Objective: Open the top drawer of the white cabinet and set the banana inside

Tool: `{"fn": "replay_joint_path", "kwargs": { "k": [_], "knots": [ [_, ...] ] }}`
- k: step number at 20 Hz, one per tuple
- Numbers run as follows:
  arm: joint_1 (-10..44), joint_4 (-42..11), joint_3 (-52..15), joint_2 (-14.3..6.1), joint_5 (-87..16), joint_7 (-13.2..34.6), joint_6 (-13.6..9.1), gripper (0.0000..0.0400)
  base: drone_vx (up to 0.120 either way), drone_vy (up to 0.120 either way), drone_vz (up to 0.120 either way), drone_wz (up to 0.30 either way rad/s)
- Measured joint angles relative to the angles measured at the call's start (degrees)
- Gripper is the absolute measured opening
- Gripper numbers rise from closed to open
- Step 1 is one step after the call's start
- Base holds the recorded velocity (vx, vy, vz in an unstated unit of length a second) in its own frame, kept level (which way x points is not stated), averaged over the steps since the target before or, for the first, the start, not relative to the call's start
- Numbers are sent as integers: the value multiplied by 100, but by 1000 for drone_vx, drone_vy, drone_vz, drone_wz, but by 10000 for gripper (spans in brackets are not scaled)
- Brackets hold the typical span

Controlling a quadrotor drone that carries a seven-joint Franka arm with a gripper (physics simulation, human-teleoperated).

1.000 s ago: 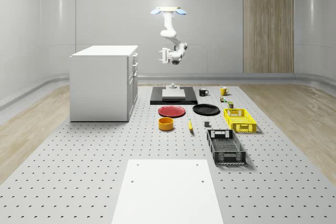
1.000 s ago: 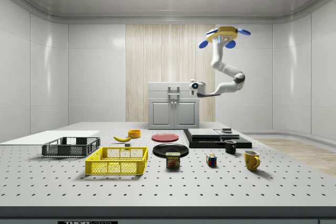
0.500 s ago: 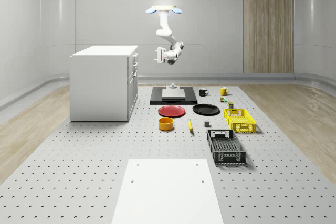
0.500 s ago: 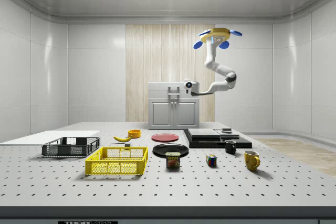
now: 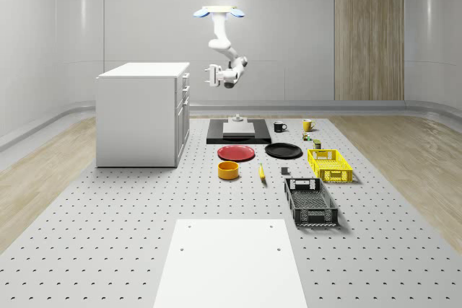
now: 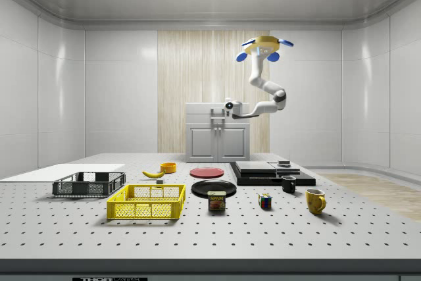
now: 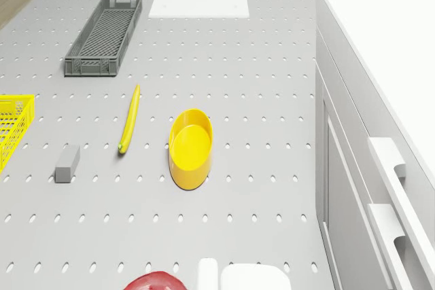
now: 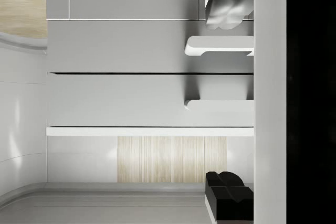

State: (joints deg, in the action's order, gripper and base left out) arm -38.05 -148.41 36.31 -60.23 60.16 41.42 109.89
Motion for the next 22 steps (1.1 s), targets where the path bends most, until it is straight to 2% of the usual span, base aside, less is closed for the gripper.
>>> {"fn": "replay_joint_path", "kwargs": {
  "k": [6,11,22],
  "knots": [
    [-17,-2,8,-11,-12,8,15,400,120,-120,0,0],
    [-30,-3,14,-20,-21,13,26,400,0,-112,0,0],
    [-56,-6,25,-38,-39,25,49,400,0,0,0,0]
  ]
}}
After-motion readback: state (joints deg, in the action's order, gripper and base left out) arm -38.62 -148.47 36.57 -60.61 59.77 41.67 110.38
